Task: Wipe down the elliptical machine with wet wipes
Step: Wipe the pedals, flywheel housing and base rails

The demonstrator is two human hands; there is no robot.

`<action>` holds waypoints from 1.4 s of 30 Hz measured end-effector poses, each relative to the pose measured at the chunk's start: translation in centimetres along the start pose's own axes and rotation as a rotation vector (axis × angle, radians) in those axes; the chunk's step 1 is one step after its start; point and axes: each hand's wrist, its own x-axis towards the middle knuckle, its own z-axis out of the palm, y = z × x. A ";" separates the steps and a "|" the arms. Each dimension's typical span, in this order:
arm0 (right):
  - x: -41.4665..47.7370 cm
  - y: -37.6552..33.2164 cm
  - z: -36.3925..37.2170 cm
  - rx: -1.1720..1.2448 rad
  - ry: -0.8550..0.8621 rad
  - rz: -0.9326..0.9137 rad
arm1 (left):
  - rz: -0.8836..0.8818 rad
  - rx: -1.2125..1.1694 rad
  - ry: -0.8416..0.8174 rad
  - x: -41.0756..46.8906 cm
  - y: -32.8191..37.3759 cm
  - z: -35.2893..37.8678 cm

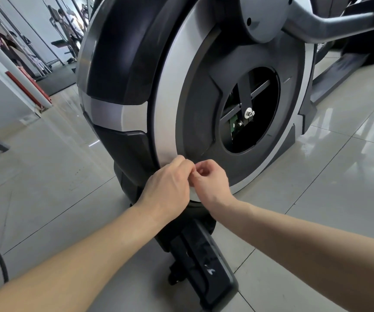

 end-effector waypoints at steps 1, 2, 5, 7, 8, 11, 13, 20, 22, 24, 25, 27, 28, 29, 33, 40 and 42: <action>-0.4 -0.1 0.4 0.045 0.016 -0.005 | 0.001 -0.010 0.012 0.1 0.0 -0.1; -0.5 0.0 0.5 0.089 0.032 0.006 | 0.000 -0.020 0.019 0.1 0.0 -0.2; 0.2 0.6 0.4 0.183 0.060 0.056 | 0.012 -0.030 0.024 0.0 0.0 -0.3; 0.7 1.6 -0.1 0.199 0.078 0.111 | 0.031 -0.027 0.015 -0.2 -0.2 0.0; 1.0 2.3 -0.5 0.194 0.095 0.148 | 0.036 -0.020 0.007 -0.2 -0.4 0.3; 2.9 4.6 -2.5 0.152 0.172 0.279 | 0.043 -0.005 -0.001 -0.4 -0.6 0.8; 4.1 5.3 -3.9 0.172 0.272 0.398 | 0.041 0.001 0.000 -0.3 -0.5 0.9; 2.2 3.0 -0.5 0.173 0.101 0.266 | 0.062 0.000 -0.028 0.5 -0.2 1.7; 2.7 2.3 -0.6 0.184 0.094 0.237 | 0.072 0.002 -0.020 1.0 0.1 2.0; 3.3 2.7 -1.4 0.197 0.089 0.212 | 0.081 0.000 -0.025 1.3 0.5 2.2; 3.5 3.1 -1.9 0.192 0.088 0.200 | 0.083 -0.001 -0.029 1.4 0.6 2.4; 4.0 4.0 -2.9 0.185 0.125 0.220 | 0.090 0.000 -0.036 1.5 0.8 2.6; 4.8 4.5 -3.7 0.197 0.181 0.256 | 0.094 0.000 -0.038 1.5 0.9 2.8; 6.1 5.0 -4.8 0.237 0.259 0.308 | 0.094 0.001 -0.039 1.5 0.9 2.9; 9.9 4.9 -8.3 0.344 0.462 0.410 | 0.100 0.019 -0.033 1.9 1.4 3.1; 4.2 5.2 -0.5 0.384 0.069 0.250 | 0.032 0.035 -0.025 3.4 1.8 3.3; 4.6 5.1 -1.2 0.424 0.049 0.229 | 0.024 0.042 -0.038 3.7 2.0 3.5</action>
